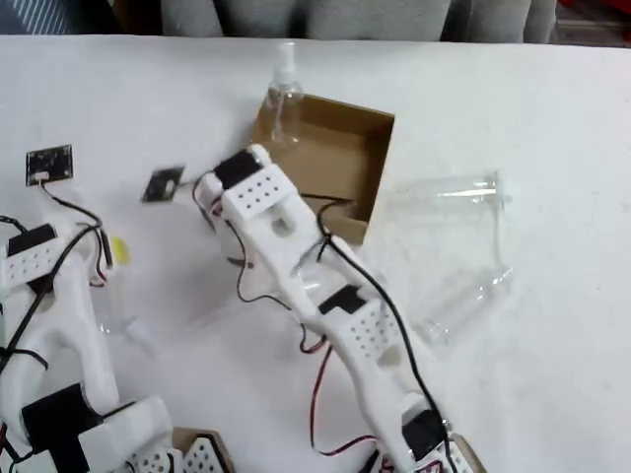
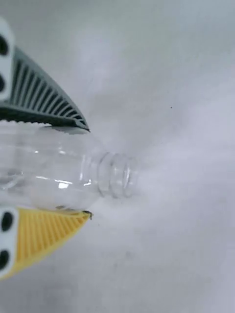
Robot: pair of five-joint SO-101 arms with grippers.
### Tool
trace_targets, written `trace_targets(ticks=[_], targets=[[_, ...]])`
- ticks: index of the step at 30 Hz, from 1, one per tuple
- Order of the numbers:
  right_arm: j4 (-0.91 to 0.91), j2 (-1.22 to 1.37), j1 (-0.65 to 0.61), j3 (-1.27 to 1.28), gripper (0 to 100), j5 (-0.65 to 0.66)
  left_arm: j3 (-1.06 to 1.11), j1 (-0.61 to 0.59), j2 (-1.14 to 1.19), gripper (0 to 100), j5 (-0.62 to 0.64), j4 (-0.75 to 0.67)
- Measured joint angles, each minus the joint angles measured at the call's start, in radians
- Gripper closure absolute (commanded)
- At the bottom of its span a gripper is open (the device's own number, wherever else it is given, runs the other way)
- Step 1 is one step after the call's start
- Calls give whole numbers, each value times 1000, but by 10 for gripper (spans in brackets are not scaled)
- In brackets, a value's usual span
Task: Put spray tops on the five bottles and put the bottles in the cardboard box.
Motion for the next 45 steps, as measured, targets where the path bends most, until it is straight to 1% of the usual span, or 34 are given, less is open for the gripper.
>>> trace_targets(ticks=[4,7,10,15,18,21,25,29,32,34,35,38,40,42,45], targets=[[17,-140,44,31,981,-167,0,2,0,980,0,-15],[17,-282,100,127,981,-227,0,25,0,980,0,-15],[17,-462,138,285,981,-253,0,31,0,980,0,-15],[20,-810,222,582,981,-258,0,37,-5,980,3,-15],[20,-1013,299,744,981,-258,0,54,-64,980,21,-14],[9,-1201,413,864,981,-258,0,103,-183,980,55,25],[-80,-1421,566,979,981,-258,0,221,-382,980,68,94],[-238,-1619,707,1099,981,-259,0,370,-580,980,71,104],[-354,-1743,752,1162,981,-264,3,506,-704,980,71,101],[-427,-1809,769,1183,982,-279,34,608,-778,980,71,75],[-460,-1838,773,1189,982,-305,58,660,-810,980,71,55],[-565,-1901,779,1189,982,-437,152,806,-904,980,71,-29],[-635,-1933,779,1189,982,-508,229,882,-971,980,71,-98],[-706,-1962,779,1189,982,-566,310,928,-1045,980,72,-161],[-822,-1964,779,1189,982,-640,434,950,-1165,980,74,-239]])
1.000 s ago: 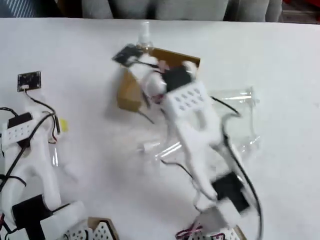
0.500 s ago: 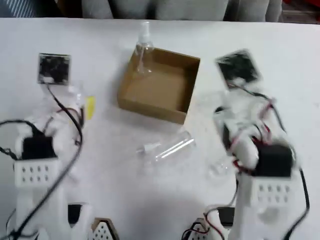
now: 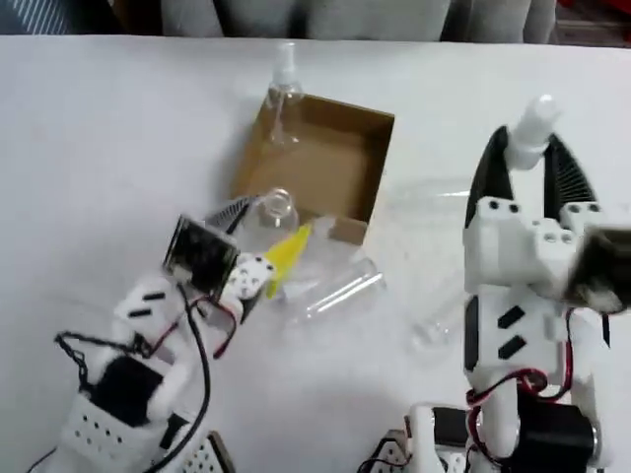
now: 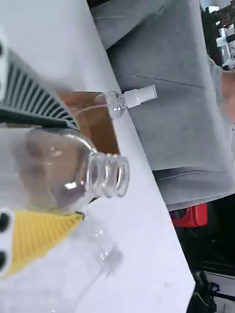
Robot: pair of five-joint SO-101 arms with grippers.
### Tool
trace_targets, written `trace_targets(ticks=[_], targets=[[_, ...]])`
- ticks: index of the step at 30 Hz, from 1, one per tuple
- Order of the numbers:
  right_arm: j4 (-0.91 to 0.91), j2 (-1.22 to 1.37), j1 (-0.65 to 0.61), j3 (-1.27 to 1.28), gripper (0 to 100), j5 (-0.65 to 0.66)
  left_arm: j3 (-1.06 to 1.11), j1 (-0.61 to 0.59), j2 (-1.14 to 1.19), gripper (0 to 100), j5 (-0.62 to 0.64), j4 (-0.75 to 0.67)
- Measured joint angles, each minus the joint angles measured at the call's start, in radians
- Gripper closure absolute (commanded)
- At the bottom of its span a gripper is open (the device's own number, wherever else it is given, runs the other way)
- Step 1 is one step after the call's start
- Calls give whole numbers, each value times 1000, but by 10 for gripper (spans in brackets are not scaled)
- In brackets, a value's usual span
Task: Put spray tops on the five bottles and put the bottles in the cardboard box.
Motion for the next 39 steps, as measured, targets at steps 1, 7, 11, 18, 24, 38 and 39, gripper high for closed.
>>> trace_targets(ticks=[1,7,11,18,24,38,39], targets=[[-38,0,0,0,982,-17,38,2,-40,980,0,-18],[-219,28,-141,0,982,-46,209,8,-233,980,0,-60],[-287,55,-324,0,982,-46,276,8,-356,980,0,-60],[-336,92,-582,0,982,-52,298,-9,-422,980,0,-61],[-368,196,-644,2,982,-52,327,-21,-423,980,0,-63],[-341,215,-718,2,982,-52,397,-21,-423,980,0,-150],[-328,215,-717,2,982,-52,397,-21,-423,980,0,-150]])
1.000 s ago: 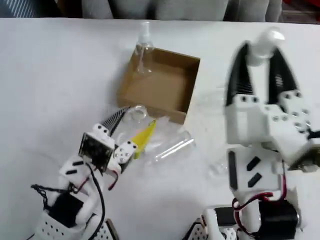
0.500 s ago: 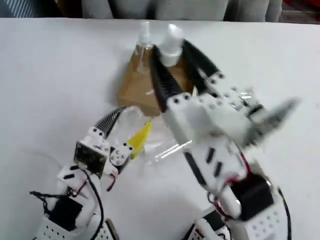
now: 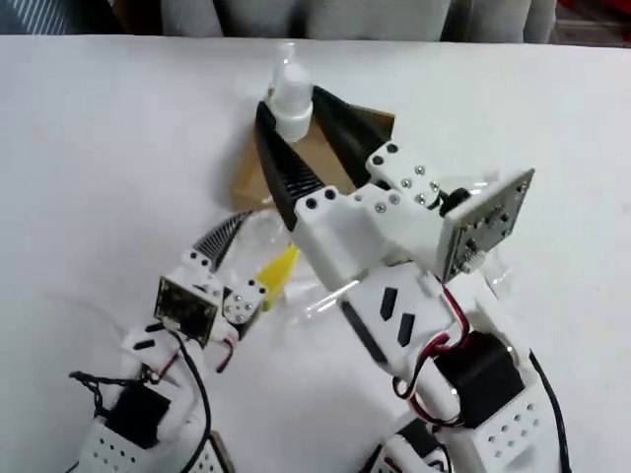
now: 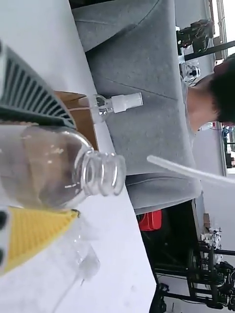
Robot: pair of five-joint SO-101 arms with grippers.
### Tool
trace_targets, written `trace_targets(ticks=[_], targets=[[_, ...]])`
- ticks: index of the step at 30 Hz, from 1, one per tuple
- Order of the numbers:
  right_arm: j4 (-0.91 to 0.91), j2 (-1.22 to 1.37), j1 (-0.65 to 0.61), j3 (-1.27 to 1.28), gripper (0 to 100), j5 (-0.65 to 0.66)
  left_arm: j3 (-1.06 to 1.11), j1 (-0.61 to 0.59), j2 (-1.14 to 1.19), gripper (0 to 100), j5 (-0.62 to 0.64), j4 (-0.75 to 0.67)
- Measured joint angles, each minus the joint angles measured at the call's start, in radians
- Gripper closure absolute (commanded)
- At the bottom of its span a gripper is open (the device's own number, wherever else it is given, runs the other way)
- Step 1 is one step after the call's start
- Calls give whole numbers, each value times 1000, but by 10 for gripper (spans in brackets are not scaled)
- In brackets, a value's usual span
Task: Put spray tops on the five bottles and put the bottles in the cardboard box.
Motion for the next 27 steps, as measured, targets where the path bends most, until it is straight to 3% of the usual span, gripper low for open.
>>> trace_targets(ticks=[20,27], targets=[[69,0,-5,57,982,0,0,0,0,980,0,0],[-23,0,-3,196,982,0,0,0,0,980,0,0]])
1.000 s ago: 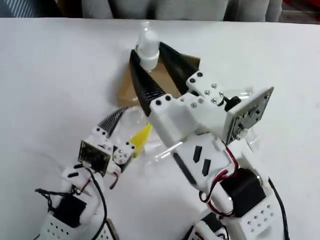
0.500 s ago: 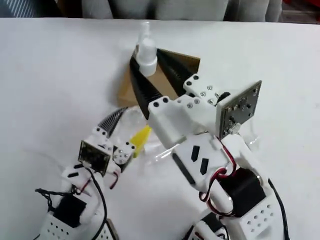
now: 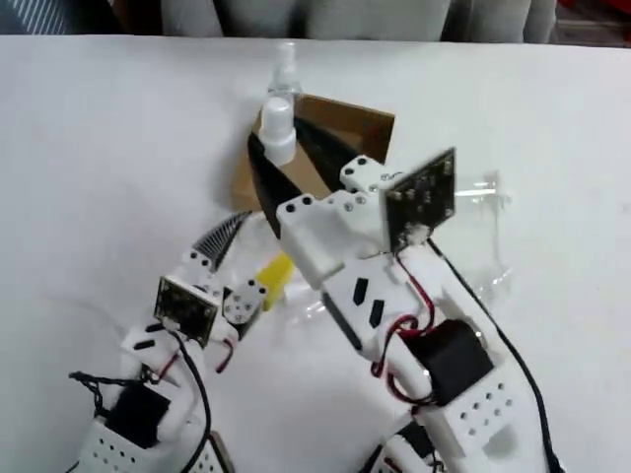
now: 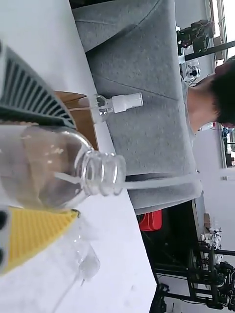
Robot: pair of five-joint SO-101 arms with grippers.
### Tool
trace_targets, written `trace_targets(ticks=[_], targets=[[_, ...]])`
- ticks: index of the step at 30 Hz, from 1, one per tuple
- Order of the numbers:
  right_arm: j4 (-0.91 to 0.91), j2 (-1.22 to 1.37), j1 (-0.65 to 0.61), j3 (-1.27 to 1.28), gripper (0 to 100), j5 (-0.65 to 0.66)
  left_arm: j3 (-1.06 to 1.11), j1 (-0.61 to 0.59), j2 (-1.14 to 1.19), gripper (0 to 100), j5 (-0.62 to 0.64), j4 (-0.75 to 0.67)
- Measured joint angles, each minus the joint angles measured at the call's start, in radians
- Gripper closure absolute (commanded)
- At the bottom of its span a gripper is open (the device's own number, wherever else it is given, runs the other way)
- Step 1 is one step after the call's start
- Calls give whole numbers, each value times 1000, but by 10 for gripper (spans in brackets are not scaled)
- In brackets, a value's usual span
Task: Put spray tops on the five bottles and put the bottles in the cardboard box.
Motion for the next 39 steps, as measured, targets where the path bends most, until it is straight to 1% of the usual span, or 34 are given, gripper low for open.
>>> trace_targets(ticks=[4,12,19,21,23,27,30,34,39], targets=[[-11,-5,0,44,982,0,0,0,0,980,0,0],[-14,-117,-28,218,982,0,0,2,0,980,0,0],[-14,-176,-43,298,977,0,0,2,0,980,0,0],[-14,-176,-43,298,967,0,0,2,0,980,0,0],[-2,-176,-46,298,927,0,0,2,0,980,0,0],[58,-176,-91,299,844,0,0,2,0,980,0,0],[92,-183,-115,299,837,0,0,0,0,980,0,0],[124,-183,-115,295,836,0,0,0,0,980,0,0],[255,-183,-117,160,839,0,0,0,0,980,0,0]])
